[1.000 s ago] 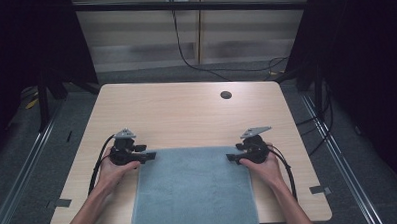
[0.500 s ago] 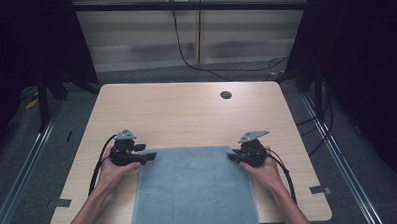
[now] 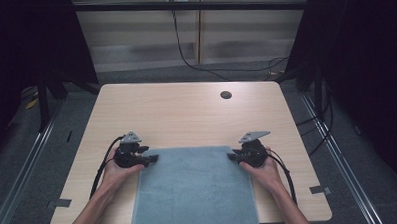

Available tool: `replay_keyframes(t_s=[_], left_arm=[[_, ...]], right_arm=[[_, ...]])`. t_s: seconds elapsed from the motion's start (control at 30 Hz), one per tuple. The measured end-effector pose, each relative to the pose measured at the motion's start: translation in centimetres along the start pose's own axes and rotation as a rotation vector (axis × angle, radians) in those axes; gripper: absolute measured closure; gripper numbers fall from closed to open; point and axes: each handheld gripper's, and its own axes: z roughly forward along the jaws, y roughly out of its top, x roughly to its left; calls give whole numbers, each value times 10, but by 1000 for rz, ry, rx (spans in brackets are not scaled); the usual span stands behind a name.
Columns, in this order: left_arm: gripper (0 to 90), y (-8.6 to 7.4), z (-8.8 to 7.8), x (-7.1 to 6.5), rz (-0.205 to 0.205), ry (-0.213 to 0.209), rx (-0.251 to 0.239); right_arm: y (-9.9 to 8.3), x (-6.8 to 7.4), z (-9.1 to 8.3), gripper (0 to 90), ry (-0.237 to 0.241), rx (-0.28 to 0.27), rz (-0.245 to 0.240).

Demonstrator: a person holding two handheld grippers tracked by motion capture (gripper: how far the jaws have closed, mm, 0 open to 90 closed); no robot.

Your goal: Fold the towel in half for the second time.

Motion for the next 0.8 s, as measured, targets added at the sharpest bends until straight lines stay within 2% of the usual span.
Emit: replay_keyframes(t_s=[0.03,0.13,0.2,0.3,0.43,0.7,0.8], left_arm=[[483,-1,0,-2,15,-12,-2],[686,-1,0,-7,17,-42,4],[738,-1,1,-7,-1,-55,1],[764,-2,0,-2,-41,-78,-12],[778,0,-5,-1,-64,-87,-42],[783,13,-23,2,-99,-110,-159],[783,23,-29,2,-93,-104,-190]], right_arm=[[0,0,0,770,3,-3,1],[0,0,0,771,-1,1,7],[-1,-1,0,774,5,-6,13],[-1,-3,-1,786,21,-10,51],[0,-4,-1,802,36,-22,80],[12,-9,-20,808,59,-122,116],[20,-11,-28,808,59,-158,117]])
